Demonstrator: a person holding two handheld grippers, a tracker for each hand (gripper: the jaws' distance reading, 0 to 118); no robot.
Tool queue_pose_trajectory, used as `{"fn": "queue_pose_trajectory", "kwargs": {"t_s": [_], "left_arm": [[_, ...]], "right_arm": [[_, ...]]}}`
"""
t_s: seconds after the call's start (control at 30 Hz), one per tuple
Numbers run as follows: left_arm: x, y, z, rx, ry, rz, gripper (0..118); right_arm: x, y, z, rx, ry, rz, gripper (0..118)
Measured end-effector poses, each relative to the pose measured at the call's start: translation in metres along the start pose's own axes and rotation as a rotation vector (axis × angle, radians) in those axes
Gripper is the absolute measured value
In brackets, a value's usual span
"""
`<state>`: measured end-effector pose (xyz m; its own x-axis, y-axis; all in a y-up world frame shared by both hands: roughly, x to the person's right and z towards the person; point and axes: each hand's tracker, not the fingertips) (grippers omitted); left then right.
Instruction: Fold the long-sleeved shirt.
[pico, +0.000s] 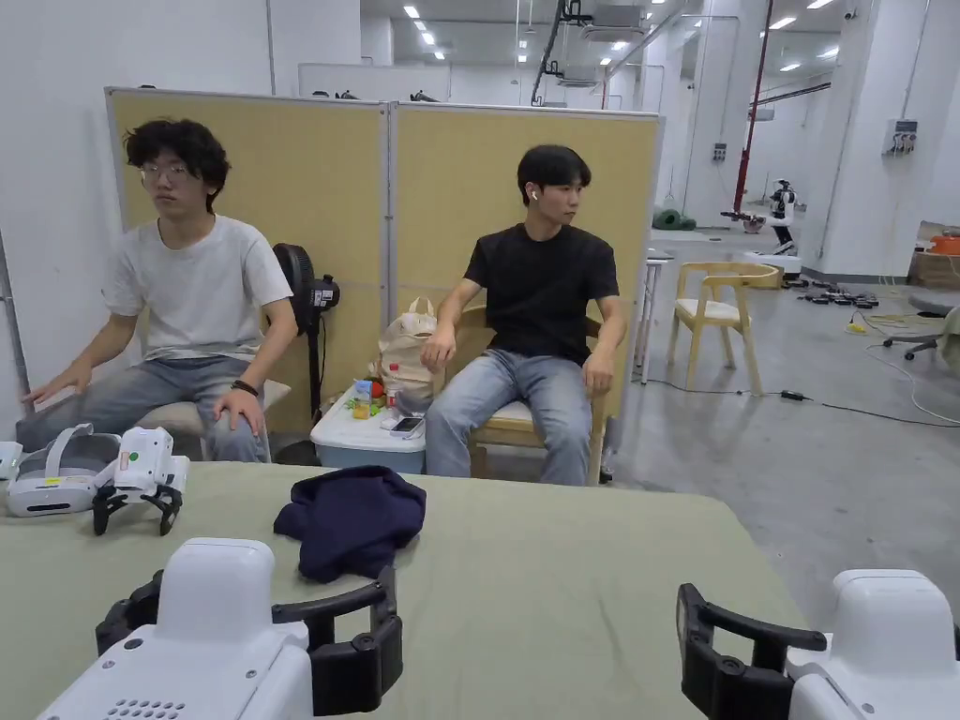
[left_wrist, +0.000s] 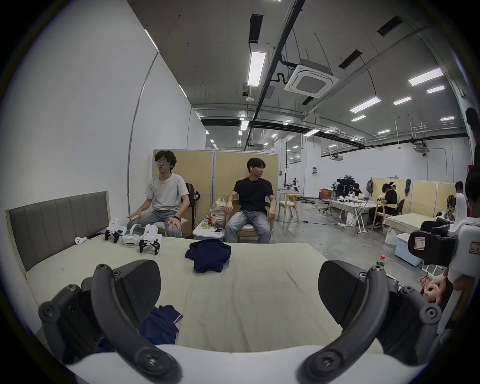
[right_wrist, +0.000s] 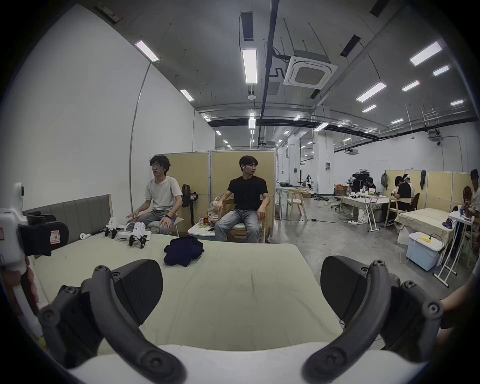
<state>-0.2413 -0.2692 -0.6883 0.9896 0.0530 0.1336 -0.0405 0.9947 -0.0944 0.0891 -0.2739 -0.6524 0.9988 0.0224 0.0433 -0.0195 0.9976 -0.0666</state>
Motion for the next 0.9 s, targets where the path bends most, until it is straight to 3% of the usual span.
{"fn": "queue_pose_trajectory", "kwargs": {"t_s": [0.9], "left_arm": [[0.0054,-0.0011,0.0013,0.008,-0.001,-0.021,118]], "right_arm": [[0.003,-0.0009,0.0034,0.011,0.008,-0.002,118]]}}
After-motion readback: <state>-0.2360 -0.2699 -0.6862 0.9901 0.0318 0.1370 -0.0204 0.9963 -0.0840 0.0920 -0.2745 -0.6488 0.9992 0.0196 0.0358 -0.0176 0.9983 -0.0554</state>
